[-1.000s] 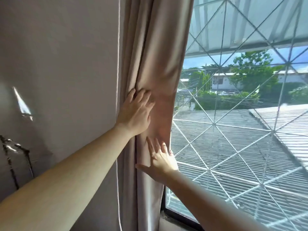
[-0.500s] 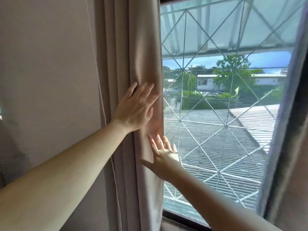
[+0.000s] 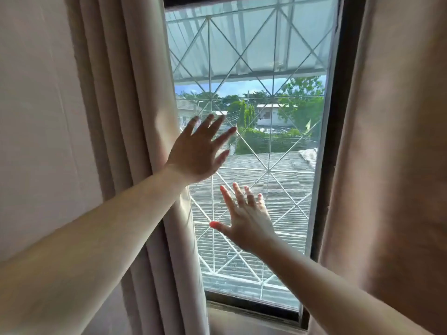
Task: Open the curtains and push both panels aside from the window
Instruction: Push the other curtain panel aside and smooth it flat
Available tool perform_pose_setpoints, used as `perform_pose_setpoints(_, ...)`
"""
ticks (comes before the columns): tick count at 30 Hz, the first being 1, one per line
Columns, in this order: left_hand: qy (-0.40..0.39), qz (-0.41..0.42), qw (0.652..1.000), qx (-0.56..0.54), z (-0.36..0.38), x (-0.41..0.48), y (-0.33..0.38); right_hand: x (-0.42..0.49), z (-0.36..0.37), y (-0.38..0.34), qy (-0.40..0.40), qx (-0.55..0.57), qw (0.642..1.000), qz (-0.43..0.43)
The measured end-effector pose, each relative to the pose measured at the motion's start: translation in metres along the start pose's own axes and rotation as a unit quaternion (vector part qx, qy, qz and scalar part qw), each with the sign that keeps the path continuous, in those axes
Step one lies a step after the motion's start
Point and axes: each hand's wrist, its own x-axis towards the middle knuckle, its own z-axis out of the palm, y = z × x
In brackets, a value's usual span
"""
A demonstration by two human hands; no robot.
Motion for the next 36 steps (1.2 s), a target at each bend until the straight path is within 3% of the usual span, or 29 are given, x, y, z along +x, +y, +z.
perform_pose_setpoints(13, 0.022, 0.075, 0.993, -0.089, -0.03, 0.057, 0.138, -0.093, -0.052, 0.1, -0.009, -0.092, 0.991, 0.092)
perform_pose_setpoints(26, 0.06, 0.097, 0.985, -0.126, -0.047, 0.098, 0.197, -0.124, -0.073, 0.149, 0.028, -0.16, 0.977, 0.142)
perform_pose_setpoints(36, 0.175, 0.138, 0.956, -0.192, -0.035, 0.158, 0.227, -0.122, -0.087, 0.184, 0.045, -0.198, 0.964, 0.169)
